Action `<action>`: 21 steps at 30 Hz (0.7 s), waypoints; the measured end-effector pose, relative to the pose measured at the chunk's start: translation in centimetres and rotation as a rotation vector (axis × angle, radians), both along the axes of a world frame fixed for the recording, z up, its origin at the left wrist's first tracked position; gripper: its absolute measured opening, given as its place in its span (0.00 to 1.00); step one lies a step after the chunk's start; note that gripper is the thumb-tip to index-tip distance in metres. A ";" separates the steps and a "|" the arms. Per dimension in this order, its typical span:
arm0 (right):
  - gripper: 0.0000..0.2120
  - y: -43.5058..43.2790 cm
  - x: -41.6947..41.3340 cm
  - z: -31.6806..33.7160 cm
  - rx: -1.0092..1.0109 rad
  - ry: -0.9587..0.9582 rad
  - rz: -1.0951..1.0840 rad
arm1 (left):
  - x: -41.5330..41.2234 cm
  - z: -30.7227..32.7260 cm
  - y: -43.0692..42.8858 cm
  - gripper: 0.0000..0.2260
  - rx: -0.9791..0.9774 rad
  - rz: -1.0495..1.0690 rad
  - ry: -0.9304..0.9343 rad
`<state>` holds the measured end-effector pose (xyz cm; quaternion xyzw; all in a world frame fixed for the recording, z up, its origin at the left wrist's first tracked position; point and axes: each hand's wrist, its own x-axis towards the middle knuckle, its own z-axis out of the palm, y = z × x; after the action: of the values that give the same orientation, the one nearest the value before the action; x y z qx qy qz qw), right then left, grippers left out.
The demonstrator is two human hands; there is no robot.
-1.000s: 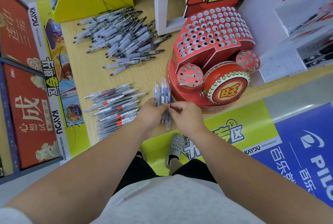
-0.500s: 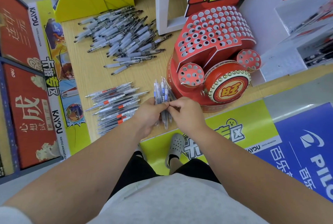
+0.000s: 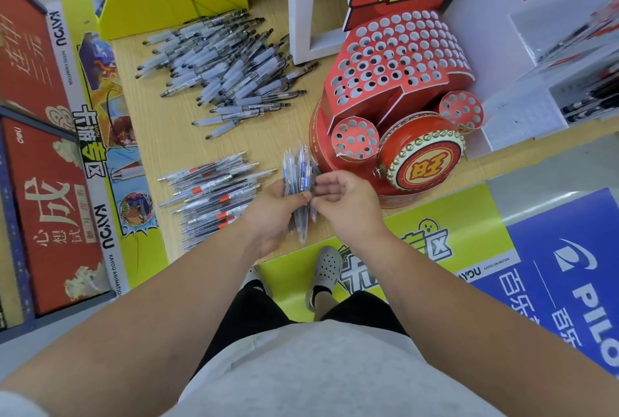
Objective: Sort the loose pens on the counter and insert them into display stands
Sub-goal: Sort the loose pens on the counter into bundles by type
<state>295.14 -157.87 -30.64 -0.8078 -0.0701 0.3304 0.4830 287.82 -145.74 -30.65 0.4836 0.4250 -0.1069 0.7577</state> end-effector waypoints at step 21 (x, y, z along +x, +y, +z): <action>0.18 0.3 -2.3 -2.3 -0.433 -0.560 0.264 | -3.2 0.5 4.8 0.12 -0.041 0.139 -0.014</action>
<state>292.82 -157.55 -32.95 -0.9343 -0.2316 0.1635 0.2163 284.63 -140.93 -30.18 0.4380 0.4500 -0.0595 0.7760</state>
